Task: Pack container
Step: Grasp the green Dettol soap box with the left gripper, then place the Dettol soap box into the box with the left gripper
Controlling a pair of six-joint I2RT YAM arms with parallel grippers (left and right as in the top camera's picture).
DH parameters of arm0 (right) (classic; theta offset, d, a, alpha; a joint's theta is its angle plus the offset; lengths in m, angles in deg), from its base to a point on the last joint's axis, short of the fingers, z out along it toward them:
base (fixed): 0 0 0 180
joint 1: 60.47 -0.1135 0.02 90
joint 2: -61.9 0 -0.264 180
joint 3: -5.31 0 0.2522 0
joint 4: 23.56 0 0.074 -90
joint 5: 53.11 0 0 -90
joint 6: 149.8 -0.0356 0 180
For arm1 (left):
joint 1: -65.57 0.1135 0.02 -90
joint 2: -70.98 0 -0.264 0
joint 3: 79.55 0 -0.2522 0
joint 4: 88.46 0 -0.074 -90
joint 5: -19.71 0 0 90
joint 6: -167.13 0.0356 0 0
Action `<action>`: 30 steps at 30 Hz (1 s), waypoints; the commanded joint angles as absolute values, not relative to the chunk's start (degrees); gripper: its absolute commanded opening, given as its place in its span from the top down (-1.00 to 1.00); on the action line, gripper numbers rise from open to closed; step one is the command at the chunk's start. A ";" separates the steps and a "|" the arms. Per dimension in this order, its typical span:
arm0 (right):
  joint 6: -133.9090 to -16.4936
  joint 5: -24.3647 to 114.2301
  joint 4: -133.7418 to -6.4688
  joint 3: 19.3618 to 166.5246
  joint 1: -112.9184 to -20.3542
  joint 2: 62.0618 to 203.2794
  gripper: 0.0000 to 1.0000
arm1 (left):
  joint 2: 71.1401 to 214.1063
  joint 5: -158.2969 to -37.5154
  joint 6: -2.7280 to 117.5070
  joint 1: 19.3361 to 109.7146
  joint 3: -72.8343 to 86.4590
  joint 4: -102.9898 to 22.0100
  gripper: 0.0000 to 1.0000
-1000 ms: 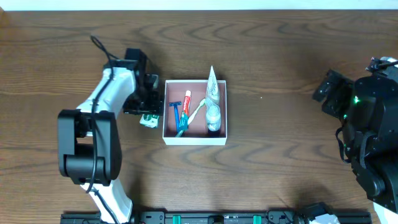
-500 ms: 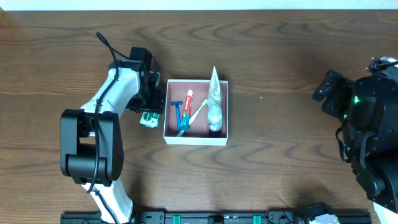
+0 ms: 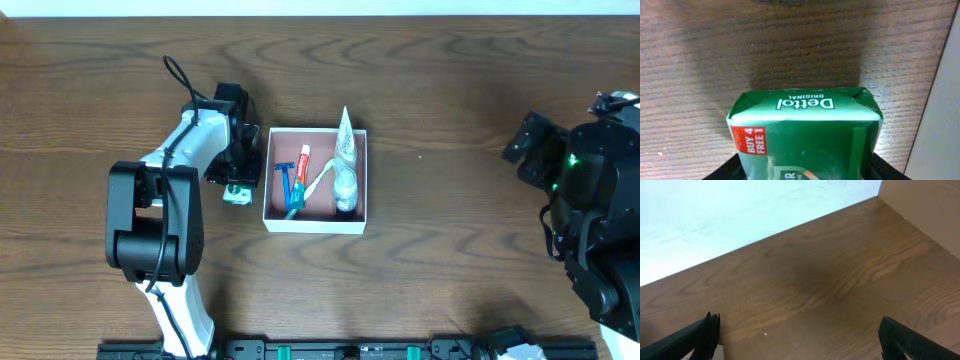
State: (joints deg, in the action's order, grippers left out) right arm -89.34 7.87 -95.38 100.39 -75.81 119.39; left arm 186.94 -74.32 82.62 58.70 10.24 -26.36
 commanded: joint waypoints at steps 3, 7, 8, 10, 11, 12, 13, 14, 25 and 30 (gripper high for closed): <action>-89.56 7.13 -95.45 100.71 -75.11 119.55 -0.98 | 185.06 -73.91 79.78 58.63 10.11 -24.92 0.03; -89.56 7.13 -95.47 100.71 -75.11 119.55 -0.98 | 179.64 -73.89 79.59 58.63 8.28 -22.01 0.11; -89.56 7.13 -95.47 100.71 -75.11 119.55 -0.98 | 177.91 -73.91 79.50 58.63 7.86 -21.24 0.11; -89.56 7.13 -95.47 100.71 -75.11 119.55 -0.98 | 173.69 -73.91 79.28 58.57 7.23 -19.65 0.12; -89.56 7.13 -95.45 100.71 -75.11 119.55 -0.98 | 171.24 -73.91 79.17 58.44 7.10 -19.19 0.12; -89.56 7.13 -95.47 100.71 -75.11 119.55 -0.98 | 169.02 -73.89 78.89 58.22 7.07 -19.02 0.12; -89.56 7.13 -95.47 100.71 -75.11 119.55 -0.97 | 166.83 -73.93 78.56 57.98 7.07 -19.04 0.13; -89.56 7.13 -95.45 100.71 -75.11 119.55 -0.99 | 164.32 -73.93 77.62 57.45 7.07 -19.17 0.14; -89.56 7.13 -95.45 100.71 -75.11 119.55 -0.98 | 158.52 -73.89 68.53 45.54 9.63 -25.77 0.14; -89.56 7.13 -95.45 100.71 -75.11 119.55 -0.98 | 165.28 -73.89 65.40 43.20 10.86 -29.05 0.14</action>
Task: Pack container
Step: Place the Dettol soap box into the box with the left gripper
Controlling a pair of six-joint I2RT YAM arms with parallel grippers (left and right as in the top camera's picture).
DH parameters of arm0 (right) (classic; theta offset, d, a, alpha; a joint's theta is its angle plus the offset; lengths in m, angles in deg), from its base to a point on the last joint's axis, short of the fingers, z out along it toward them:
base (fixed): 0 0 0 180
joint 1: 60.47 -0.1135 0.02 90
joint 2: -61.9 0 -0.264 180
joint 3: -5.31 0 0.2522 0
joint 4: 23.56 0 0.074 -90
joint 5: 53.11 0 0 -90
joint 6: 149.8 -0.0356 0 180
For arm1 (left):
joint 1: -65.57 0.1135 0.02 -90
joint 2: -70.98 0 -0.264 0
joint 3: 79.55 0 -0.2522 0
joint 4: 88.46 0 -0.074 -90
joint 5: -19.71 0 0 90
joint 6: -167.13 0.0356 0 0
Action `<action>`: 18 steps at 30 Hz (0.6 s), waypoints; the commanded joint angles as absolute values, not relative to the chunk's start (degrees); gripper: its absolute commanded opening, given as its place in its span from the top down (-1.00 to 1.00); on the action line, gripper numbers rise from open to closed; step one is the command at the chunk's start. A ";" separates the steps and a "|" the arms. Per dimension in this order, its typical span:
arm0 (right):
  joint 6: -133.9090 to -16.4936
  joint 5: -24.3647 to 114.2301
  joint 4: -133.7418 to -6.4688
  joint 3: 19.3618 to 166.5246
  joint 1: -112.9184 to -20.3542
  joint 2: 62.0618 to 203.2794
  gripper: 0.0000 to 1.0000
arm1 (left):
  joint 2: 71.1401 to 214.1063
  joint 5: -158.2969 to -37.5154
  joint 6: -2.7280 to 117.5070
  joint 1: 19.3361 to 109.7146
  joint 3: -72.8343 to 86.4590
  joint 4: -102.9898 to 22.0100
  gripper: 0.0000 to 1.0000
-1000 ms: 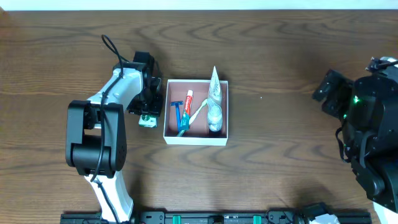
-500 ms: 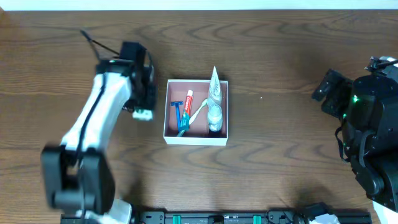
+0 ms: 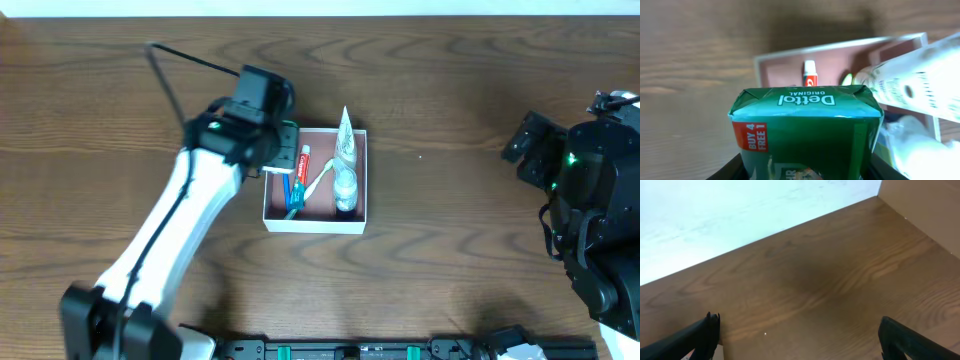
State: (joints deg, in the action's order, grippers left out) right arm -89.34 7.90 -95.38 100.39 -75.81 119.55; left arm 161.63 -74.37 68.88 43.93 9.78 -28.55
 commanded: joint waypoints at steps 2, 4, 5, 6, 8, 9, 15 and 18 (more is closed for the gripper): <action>-89.56 7.13 -95.47 100.71 -75.11 119.55 -0.98 | 168.36 -73.89 65.38 42.77 10.86 -29.40 0.14; -89.56 7.13 -95.47 100.71 -75.11 119.55 -0.99 | 171.07 -73.89 65.12 42.72 10.86 -29.38 0.14; -89.56 7.13 -95.47 100.71 -75.11 119.55 -0.99 | 172.51 -73.89 64.81 42.72 10.86 -29.40 0.14; -89.56 7.13 -95.45 100.71 -75.11 119.55 -0.98 | 173.67 -73.89 64.66 42.72 10.86 -29.51 0.14; -89.56 7.13 -95.47 100.71 -75.11 119.55 -0.99 | 175.59 -73.91 64.53 42.70 10.86 -29.90 0.13; -89.56 7.13 -95.45 100.71 -75.11 119.55 -0.98 | 176.18 -73.89 64.53 42.64 10.86 -30.14 0.12; -89.56 7.13 -95.47 100.71 -75.11 119.55 -0.98 | 177.08 -73.91 64.53 42.61 10.83 -31.52 -0.04; -89.56 7.13 -95.47 100.71 -75.11 119.55 -0.98 | 177.06 -73.93 64.53 42.61 10.81 -31.58 -0.05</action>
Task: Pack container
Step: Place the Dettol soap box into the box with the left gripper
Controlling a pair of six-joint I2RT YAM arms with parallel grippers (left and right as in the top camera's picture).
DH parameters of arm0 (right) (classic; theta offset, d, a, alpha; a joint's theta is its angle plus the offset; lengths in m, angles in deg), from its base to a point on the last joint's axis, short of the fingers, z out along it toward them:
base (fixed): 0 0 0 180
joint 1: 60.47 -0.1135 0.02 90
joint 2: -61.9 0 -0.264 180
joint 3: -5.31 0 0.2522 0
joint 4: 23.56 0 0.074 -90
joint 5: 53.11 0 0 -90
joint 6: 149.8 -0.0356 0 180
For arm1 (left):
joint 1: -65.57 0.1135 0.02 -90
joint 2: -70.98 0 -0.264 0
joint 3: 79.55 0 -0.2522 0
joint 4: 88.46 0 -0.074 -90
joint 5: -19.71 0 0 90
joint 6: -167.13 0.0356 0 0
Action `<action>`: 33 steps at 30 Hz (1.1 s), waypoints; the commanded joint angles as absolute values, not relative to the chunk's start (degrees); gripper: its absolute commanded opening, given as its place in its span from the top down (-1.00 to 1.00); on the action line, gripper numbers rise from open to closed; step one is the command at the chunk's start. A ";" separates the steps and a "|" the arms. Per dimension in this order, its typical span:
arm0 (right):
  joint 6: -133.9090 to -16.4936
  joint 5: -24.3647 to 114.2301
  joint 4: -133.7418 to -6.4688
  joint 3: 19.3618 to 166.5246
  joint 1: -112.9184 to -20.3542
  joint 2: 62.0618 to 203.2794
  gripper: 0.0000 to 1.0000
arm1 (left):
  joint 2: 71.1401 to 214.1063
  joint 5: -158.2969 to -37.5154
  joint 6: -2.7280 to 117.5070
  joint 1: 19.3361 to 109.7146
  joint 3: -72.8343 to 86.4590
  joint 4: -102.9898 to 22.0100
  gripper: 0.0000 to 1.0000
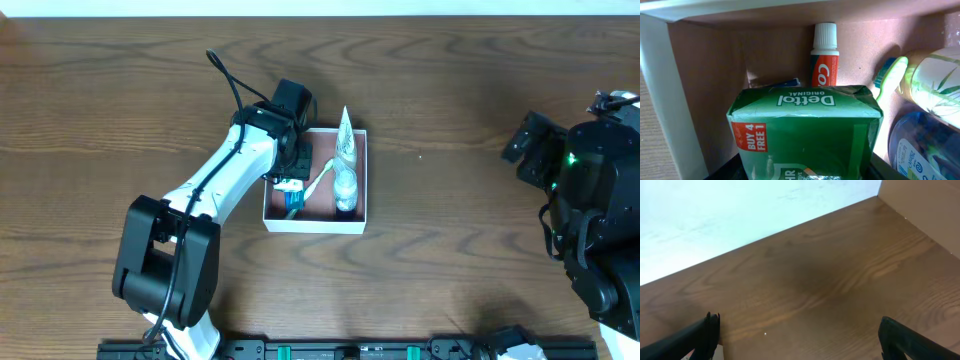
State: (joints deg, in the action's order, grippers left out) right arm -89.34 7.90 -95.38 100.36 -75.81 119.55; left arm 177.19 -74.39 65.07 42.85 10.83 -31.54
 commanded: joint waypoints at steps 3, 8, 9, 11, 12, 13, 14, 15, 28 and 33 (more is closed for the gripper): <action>-89.56 7.13 -95.45 100.71 -75.11 119.55 -0.99 | 177.04 -73.95 64.53 42.61 10.81 -31.54 -0.17; -89.56 7.13 -95.45 100.71 -75.11 119.55 -0.98 | 176.45 -73.93 64.53 42.61 10.81 -31.56 -0.22; -89.56 7.13 -95.45 100.71 -75.11 119.55 -0.99 | 176.25 -73.93 64.53 42.61 10.79 -31.56 -0.22; -89.56 7.13 -95.45 100.71 -75.11 119.55 -0.98 | 175.75 -73.93 64.53 42.61 10.48 -31.45 -0.21; -89.56 7.13 -95.47 100.71 -75.11 119.55 -0.98 | 175.35 -73.95 64.53 42.61 10.09 -31.06 -0.20; -89.56 7.13 -95.47 100.71 -75.11 119.55 -0.99 | 174.72 -73.95 64.53 42.61 9.35 -30.18 -0.20; -89.56 7.13 -95.47 100.71 -75.11 119.55 -0.98 | 173.98 -73.95 64.53 42.61 8.50 -29.07 -0.20; -89.56 7.13 -95.47 100.71 -75.11 119.55 -0.98 | 172.84 -73.95 64.53 42.61 7.40 -27.69 -0.20; -89.56 7.13 -95.45 100.71 -75.11 119.55 -0.98 | 146.90 -56.01 66.08 47.33 3.56 -17.22 -0.47; -89.56 7.13 -95.45 100.71 -75.11 119.55 -0.98 | 137.54 -54.52 66.10 54.74 3.58 -16.63 -0.96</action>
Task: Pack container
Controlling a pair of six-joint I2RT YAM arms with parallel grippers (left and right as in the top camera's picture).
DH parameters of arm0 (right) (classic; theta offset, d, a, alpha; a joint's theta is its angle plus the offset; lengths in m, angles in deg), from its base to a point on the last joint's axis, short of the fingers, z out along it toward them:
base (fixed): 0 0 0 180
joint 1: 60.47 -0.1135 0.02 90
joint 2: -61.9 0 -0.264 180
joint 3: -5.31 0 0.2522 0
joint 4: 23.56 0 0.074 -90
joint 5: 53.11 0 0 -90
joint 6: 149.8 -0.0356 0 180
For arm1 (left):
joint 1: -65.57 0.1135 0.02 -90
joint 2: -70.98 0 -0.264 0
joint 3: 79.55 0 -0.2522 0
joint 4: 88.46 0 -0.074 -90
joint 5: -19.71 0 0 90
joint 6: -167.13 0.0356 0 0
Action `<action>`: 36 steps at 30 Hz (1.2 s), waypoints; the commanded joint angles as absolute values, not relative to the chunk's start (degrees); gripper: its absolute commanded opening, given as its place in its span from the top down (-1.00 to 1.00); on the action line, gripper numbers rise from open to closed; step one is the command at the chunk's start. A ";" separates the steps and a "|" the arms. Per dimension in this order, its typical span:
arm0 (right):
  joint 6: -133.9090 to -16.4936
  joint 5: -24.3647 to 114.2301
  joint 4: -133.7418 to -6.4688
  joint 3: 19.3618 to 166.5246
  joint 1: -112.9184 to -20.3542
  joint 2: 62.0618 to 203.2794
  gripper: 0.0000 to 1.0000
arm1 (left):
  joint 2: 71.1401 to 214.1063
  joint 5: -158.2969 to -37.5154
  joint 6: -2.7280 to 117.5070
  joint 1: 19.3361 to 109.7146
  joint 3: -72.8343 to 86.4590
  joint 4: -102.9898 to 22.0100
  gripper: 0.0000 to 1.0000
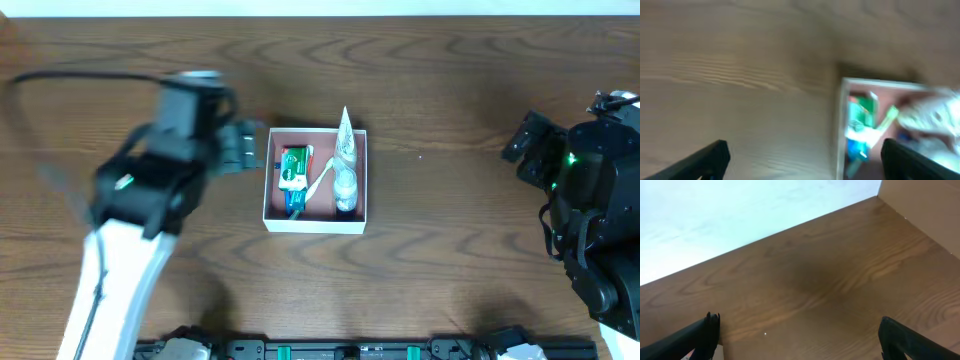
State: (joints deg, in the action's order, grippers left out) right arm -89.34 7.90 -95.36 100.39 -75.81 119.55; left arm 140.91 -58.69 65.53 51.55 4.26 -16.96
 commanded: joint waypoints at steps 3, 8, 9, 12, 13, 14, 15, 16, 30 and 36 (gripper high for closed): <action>-89.56 7.13 -95.45 100.71 -75.11 119.55 -0.99 | 133.96 -54.50 66.10 58.57 3.58 -16.65 -0.96; -89.56 7.13 -95.45 100.71 -75.11 119.55 -0.98 | 131.40 -54.56 66.06 60.69 3.58 -16.65 -0.96; -89.56 7.13 -95.47 100.71 -75.11 119.55 -0.98 | 131.36 -54.56 66.06 60.69 3.58 -16.68 -0.96; -89.56 7.13 -95.45 100.71 -75.11 119.55 -0.98 | 131.60 -54.56 66.06 60.69 3.58 -16.65 -0.96; -89.56 7.13 -95.47 100.71 -75.11 119.55 -0.99 | 131.75 -54.56 66.06 60.69 3.58 -16.65 -0.96; -89.56 7.13 -95.47 100.71 -75.11 119.55 -0.99 | 131.88 -54.56 66.06 60.69 3.58 -16.68 -0.96; -89.56 7.13 -95.47 100.71 -75.11 119.55 -0.98 | 131.99 -54.56 66.08 60.69 3.58 -16.65 -0.96; -89.56 7.13 -95.47 100.71 -75.11 119.55 -0.99 | 132.12 -54.56 66.08 60.69 3.60 -16.63 -0.96; -89.56 7.13 -95.47 100.71 -75.11 119.55 -0.99 | 132.71 -54.56 66.08 60.69 3.64 -16.63 -0.96; -89.54 7.11 -95.58 100.71 -75.11 119.55 -0.98 | 132.71 -54.56 66.08 60.69 3.64 -16.63 -0.96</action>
